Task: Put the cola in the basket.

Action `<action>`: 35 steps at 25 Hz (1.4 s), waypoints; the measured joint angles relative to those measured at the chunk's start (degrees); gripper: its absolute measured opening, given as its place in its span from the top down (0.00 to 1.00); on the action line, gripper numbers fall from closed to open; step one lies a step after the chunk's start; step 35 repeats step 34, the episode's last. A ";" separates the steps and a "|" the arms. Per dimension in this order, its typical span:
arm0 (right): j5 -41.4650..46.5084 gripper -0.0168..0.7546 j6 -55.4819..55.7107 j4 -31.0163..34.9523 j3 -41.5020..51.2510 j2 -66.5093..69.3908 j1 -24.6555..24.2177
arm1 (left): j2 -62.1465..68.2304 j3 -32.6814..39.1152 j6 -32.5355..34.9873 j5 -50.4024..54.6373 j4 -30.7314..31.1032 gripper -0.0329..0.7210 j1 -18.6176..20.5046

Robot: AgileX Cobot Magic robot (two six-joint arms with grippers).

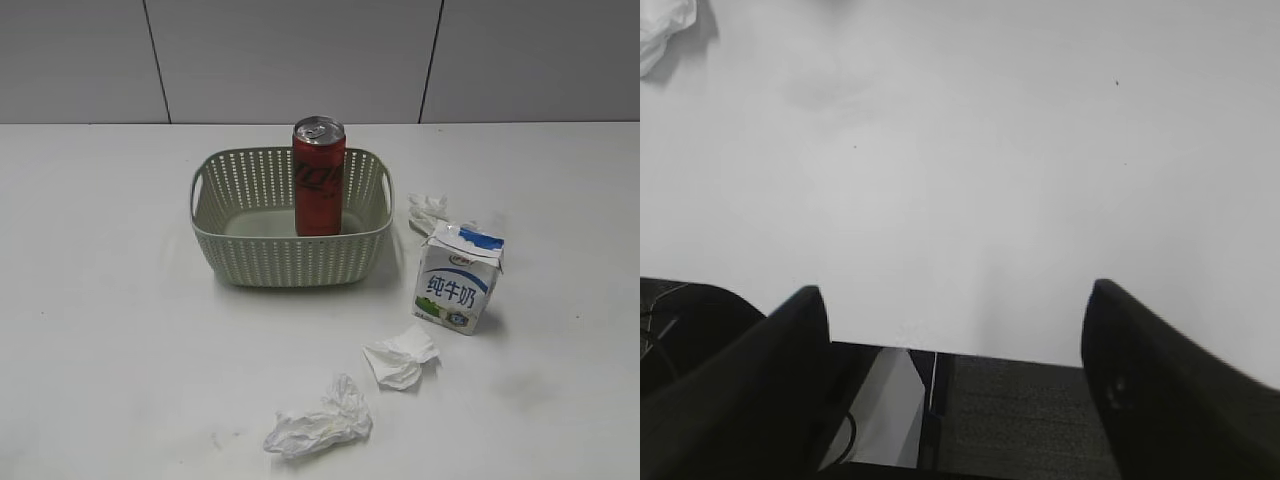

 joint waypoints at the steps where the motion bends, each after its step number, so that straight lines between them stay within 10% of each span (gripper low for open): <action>1: 0.27 0.21 0.00 0.00 0.41 -1.49 0.00 | 0.00 0.00 0.00 0.00 0.00 0.65 0.00; 35: 2.42 0.21 -0.10 0.57 2.19 -40.59 0.00 | 0.00 0.00 0.00 0.00 0.00 0.65 0.00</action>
